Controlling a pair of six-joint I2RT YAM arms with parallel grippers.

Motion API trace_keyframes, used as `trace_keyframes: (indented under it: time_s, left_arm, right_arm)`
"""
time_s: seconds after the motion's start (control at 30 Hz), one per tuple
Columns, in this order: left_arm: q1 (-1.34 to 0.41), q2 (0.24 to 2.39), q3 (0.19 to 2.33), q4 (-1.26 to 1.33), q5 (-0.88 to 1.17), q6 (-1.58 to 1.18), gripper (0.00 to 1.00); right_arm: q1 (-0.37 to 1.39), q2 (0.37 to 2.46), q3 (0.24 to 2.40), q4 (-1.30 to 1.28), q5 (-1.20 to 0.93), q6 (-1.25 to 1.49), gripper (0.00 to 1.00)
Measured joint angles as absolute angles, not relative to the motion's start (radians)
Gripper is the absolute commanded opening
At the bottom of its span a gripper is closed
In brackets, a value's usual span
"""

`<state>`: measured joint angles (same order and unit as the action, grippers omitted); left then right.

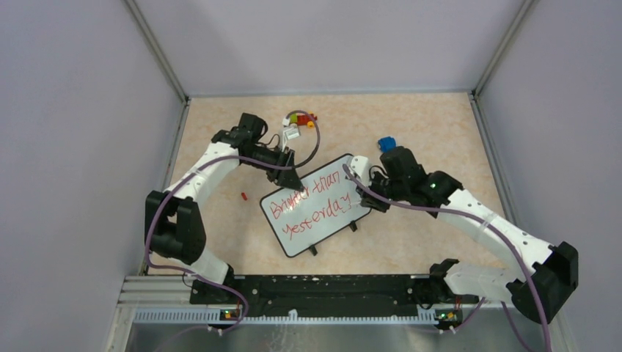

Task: Write a sentence on the whiteboard
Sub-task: Pick up the pen cap from the center of the board.

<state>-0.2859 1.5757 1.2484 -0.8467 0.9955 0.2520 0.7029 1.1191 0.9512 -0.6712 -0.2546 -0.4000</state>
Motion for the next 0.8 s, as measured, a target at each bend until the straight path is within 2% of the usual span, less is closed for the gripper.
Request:
trace_keyframes:
  time_s: [0.2, 0.33, 0.47, 0.8]
  left_arm:
    - [-0.235, 1.574, 1.374, -0.879, 0.996, 0.247, 0.63]
    - [-0.095, 1.552, 1.463, -0.899, 0.986, 0.266, 0.64]
    - [0.016, 1.512, 1.509, -0.941, 0.868, 0.312, 0.63]
    - [0.023, 1.399, 1.296, -0.988, 0.511, 0.447, 0.59]
  right_arm:
    - [0.702, 1.119, 1.060, -0.685, -0.332, -0.368, 0.00]
    - [0.695, 1.136, 1.118, -0.680, -0.403, -0.327, 0.00]
    - [0.656, 1.171, 1.140, -0.640, -0.490, -0.266, 0.00]
    - [0.501, 1.220, 1.126, -0.530, -0.739, -0.170, 0.00]
